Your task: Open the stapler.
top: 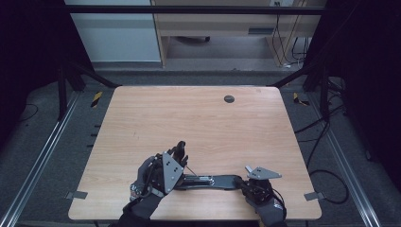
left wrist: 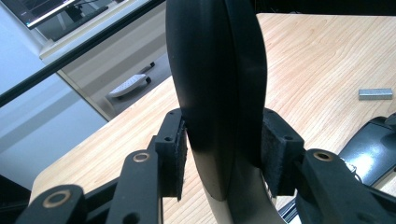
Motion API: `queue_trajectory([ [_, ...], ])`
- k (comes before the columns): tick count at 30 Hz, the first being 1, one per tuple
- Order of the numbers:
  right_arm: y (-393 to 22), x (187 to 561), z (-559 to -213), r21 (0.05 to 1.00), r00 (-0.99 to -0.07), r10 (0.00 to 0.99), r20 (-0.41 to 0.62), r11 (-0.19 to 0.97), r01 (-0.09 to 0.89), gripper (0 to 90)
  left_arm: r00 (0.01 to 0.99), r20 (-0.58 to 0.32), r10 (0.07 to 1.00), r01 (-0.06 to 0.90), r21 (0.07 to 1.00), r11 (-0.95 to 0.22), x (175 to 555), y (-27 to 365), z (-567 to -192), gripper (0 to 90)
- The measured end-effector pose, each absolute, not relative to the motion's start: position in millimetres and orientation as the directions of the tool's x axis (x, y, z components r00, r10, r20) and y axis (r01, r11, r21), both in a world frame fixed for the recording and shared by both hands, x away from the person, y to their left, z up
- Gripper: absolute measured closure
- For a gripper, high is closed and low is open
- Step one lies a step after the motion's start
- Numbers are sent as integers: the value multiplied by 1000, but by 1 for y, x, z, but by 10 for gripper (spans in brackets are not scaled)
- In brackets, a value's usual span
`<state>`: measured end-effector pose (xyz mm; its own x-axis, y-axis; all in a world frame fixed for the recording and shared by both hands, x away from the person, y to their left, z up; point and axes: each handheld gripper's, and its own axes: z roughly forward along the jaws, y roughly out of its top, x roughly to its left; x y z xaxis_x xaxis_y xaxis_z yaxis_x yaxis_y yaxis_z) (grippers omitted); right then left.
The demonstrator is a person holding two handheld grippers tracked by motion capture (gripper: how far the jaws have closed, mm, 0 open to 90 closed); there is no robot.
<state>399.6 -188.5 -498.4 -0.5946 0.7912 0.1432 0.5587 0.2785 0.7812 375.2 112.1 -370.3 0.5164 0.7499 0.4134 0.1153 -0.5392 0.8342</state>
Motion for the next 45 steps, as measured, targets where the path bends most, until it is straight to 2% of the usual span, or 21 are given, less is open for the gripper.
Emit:
queue_trajectory([
  [8, -189, 400, -499, 781, -593, 792, 143, 277, 559, 900, 501, 404, 766, 128, 840, -527, 375, 120, -369, 555],
  [16, -189, 400, -499, 780, -592, 792, 147, 275, 562, 900, 500, 337, 798, 156, 871, -466, 376, 145, -370, 539],
  [45, -189, 401, -498, 781, -602, 786, 140, 285, 555, 900, 494, 296, 817, 183, 884, -431, 377, 176, -375, 496],
])
